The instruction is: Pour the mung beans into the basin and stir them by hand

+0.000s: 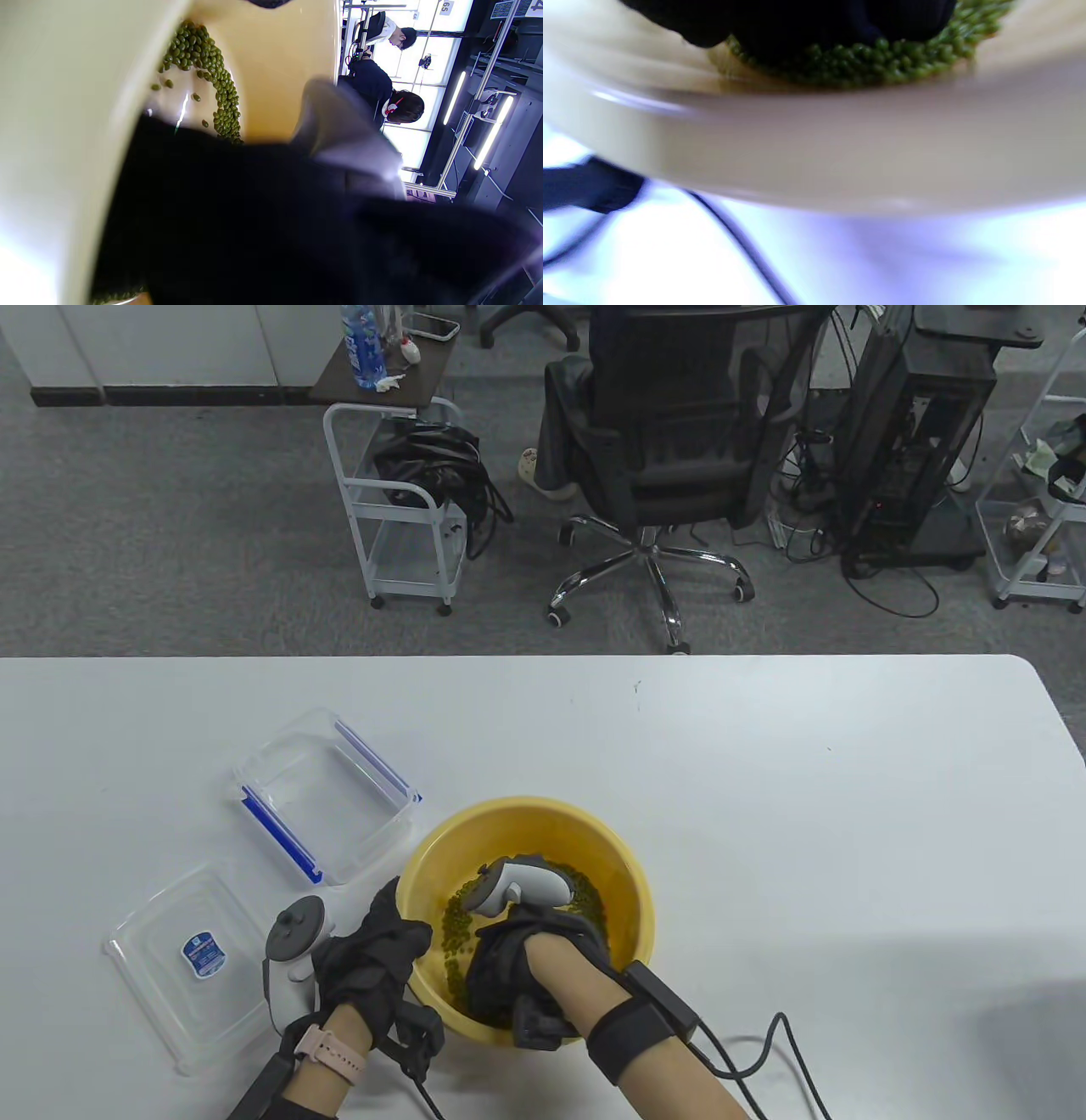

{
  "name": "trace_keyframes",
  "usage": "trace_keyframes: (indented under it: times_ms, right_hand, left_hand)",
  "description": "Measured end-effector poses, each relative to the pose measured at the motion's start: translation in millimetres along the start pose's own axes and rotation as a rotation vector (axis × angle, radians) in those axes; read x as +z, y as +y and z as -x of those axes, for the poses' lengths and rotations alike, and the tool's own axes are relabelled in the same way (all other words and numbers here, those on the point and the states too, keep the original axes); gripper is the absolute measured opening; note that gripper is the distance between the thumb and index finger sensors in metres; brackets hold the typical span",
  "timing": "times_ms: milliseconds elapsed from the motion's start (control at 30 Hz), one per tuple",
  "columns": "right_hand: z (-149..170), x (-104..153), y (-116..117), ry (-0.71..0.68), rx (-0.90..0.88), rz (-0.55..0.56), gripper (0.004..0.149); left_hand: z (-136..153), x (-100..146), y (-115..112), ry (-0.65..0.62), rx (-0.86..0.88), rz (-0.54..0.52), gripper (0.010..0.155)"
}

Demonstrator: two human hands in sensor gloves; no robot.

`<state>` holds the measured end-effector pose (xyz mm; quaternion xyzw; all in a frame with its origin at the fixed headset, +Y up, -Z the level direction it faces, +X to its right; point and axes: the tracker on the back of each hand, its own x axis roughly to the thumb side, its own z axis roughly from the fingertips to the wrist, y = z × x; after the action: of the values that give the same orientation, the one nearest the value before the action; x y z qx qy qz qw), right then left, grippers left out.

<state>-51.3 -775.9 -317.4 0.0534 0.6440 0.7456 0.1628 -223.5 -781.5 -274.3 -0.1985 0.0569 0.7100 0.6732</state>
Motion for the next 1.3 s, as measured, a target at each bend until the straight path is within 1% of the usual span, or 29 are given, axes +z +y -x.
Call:
trace_keyframes:
  times_ms: [67, 100, 133, 200, 233, 300, 367, 400, 433, 467, 567, 633, 667, 767, 833, 867, 900, 933, 967, 1000, 1033, 1067, 1100, 1133, 1167, 1233, 1300]
  right_hand:
    - [-12, -2, -11, -0.011, -0.112, 0.048, 0.051]
    - [-16, -3, -20, -0.003, -0.162, 0.096, 0.053]
    - [-17, -5, -28, 0.014, -0.177, 0.174, 0.052]
    - [-15, -3, -44, 0.03, -0.188, 0.294, 0.051]
    - [-13, -1, -49, 0.042, -0.196, 0.323, 0.051]
    - [3, 2, -63, 0.155, -0.159, 0.49, 0.051]
    - [17, 10, -69, 0.194, -0.065, 0.579, 0.05]
    - [22, 12, -70, 0.202, -0.042, 0.592, 0.05]
    - [30, 17, -69, 0.242, -0.033, 0.594, 0.05]
    - [37, 20, -66, 0.271, -0.045, 0.556, 0.051]
    - [50, 25, -59, 0.282, -0.082, 0.44, 0.051]
    - [57, 27, -47, 0.298, -0.062, 0.339, 0.051]
    - [57, 27, -43, 0.289, -0.043, 0.322, 0.052]
    - [49, 27, -24, 0.252, 0.054, 0.268, 0.052]
    - [39, 23, -11, 0.204, 0.089, 0.203, 0.051]
    - [36, 21, -7, 0.179, 0.094, 0.167, 0.051]
    - [30, 15, 0, 0.131, 0.094, 0.097, 0.05]
    - [23, 9, 5, 0.128, 0.093, 0.037, 0.05]
    - [14, 7, 8, 0.08, 0.075, 0.018, 0.05]
    - [8, 5, 7, 0.051, 0.064, 0.026, 0.051]
    - [1, 2, 4, -0.01, 0.021, 0.029, 0.051]
    - [-3, 1, 2, 0.013, -0.003, 0.043, 0.051]
    - [-9, 0, -3, 0.003, -0.077, 0.052, 0.052]
    - [-12, -2, -7, -0.005, -0.113, 0.063, 0.052]
    - [-15, -3, -14, 0.003, -0.141, 0.104, 0.053]
    - [-16, -4, -27, 0.033, -0.128, 0.224, 0.053]
    - [-13, -2, -39, 0.043, -0.14, 0.29, 0.054]
  left_hand:
    - [0, 0, 0, 0.0, 0.0, 0.003, 0.071]
    - [0, 0, 0, 0.0, -0.001, 0.004, 0.071]
    - [0, 0, 0, -0.001, -0.001, 0.004, 0.071]
    - [0, 0, 0, -0.002, 0.001, 0.005, 0.071]
    - [0, 0, 0, -0.002, 0.001, 0.004, 0.071]
    - [0, 0, 0, -0.003, 0.002, 0.004, 0.071]
    - [0, 0, 0, -0.005, 0.001, -0.001, 0.071]
    - [0, 0, 0, -0.005, 0.0, -0.002, 0.071]
    - [0, 0, 0, -0.006, 0.0, -0.004, 0.071]
    - [0, 0, 0, -0.006, 0.0, -0.005, 0.071]
    - [0, 0, 0, -0.007, -0.002, -0.009, 0.071]
    - [0, -1, 0, -0.008, -0.003, -0.013, 0.071]
    - [0, -1, 0, -0.008, -0.003, -0.013, 0.071]
    - [0, -1, 0, -0.009, -0.002, -0.015, 0.072]
    - [0, -1, 0, -0.009, -0.003, -0.015, 0.072]
    - [0, -1, 0, -0.009, -0.004, -0.015, 0.072]
    - [1, -1, 0, -0.009, -0.004, -0.014, 0.072]
    - [1, -1, 0, -0.009, -0.003, -0.012, 0.072]
    - [1, -1, 0, -0.008, -0.004, -0.011, 0.072]
    - [1, 0, 0, -0.009, -0.004, -0.011, 0.072]
    - [1, 0, 0, -0.009, -0.004, -0.01, 0.072]
    - [1, 0, 0, -0.009, -0.004, -0.008, 0.071]
    - [1, 0, 0, -0.009, -0.004, -0.007, 0.071]
    - [1, 0, 0, -0.009, -0.004, -0.006, 0.071]
    - [0, 0, 0, -0.009, -0.004, -0.005, 0.071]
    - [1, 0, 0, -0.009, -0.004, -0.003, 0.071]
    - [1, 0, 0, -0.009, -0.004, -0.003, 0.071]
